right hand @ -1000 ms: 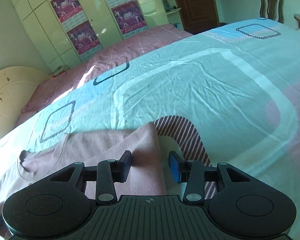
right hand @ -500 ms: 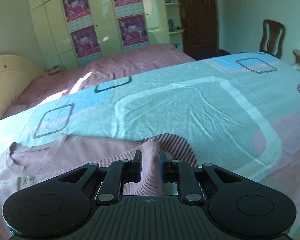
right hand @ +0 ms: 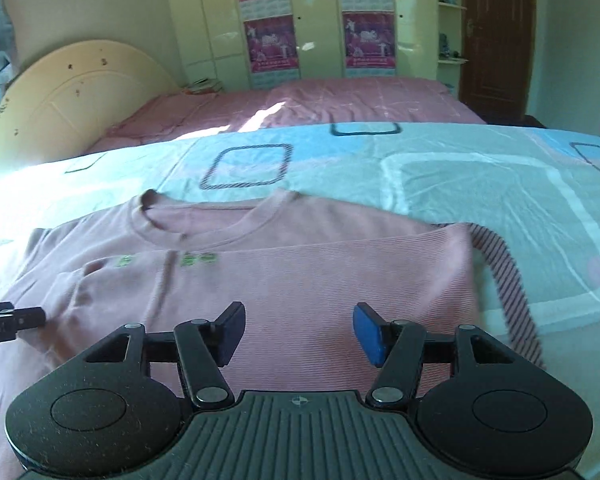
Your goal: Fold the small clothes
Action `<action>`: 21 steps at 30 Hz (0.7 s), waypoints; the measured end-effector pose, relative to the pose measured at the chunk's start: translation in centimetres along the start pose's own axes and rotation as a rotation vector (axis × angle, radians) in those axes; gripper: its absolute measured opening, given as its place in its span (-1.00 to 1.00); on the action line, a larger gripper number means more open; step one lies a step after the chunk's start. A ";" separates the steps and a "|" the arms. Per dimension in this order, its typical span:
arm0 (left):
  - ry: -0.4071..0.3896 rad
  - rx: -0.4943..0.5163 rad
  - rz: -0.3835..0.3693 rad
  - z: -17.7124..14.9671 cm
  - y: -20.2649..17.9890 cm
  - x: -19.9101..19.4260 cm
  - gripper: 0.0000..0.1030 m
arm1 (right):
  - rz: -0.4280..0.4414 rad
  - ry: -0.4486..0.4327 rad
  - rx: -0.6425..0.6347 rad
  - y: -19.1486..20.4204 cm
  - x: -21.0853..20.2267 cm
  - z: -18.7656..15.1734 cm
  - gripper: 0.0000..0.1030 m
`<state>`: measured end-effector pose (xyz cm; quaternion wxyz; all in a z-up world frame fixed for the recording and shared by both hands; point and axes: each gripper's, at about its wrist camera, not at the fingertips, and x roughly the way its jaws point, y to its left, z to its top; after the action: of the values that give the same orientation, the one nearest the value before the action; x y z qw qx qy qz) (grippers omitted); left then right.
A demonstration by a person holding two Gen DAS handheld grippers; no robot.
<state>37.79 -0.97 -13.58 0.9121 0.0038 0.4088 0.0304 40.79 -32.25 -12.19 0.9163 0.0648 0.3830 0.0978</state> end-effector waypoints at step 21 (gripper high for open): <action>-0.005 -0.046 -0.007 -1.7 6.7 -3.7 0.33 | -0.058 0.110 -0.127 9.5 4.1 -2.5 0.16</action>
<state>33.65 5.46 -11.73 0.9131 -0.0185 0.4057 0.0368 40.59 -21.93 -14.96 0.8985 -0.0102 0.4276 0.0990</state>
